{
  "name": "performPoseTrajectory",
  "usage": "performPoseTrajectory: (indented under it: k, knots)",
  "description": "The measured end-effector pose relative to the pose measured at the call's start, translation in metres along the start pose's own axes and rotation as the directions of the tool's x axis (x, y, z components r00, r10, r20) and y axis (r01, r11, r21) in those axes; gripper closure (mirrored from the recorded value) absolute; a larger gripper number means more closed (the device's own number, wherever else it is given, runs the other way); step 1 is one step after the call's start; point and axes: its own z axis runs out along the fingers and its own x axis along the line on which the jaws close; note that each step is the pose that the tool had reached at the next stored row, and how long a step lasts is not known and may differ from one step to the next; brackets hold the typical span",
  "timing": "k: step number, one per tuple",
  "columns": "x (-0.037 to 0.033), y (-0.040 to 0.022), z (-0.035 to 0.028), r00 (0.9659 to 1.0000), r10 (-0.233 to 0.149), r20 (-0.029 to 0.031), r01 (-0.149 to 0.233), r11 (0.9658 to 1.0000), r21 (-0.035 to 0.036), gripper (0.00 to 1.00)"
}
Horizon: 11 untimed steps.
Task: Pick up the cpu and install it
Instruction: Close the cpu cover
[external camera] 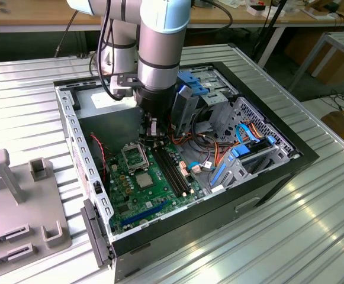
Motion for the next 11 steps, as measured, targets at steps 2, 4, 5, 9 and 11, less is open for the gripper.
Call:
performPoseTrajectory:
  k: [2,4,5,9,11]
  knots:
    - [0.0000,0.0000,0.0001,1.0000,0.000,0.0004,0.000,1.0000,-0.0001,0.89]
    - [-0.0001,0.0000,-0.0005,1.0000,0.000,0.0009,0.000,1.0000,0.0001,0.89]
    - [0.0000,-0.0003,-0.0034,1.0000,0.000,0.0019,0.000,1.0000,0.0003,0.89]
    - [0.0006,-0.0005,-0.0096,1.0000,0.000,0.0004,0.000,1.0000,0.0004,0.89]
    - [0.0028,-0.0013,-0.0096,1.0000,0.000,0.0000,0.000,1.0000,0.0004,0.89]
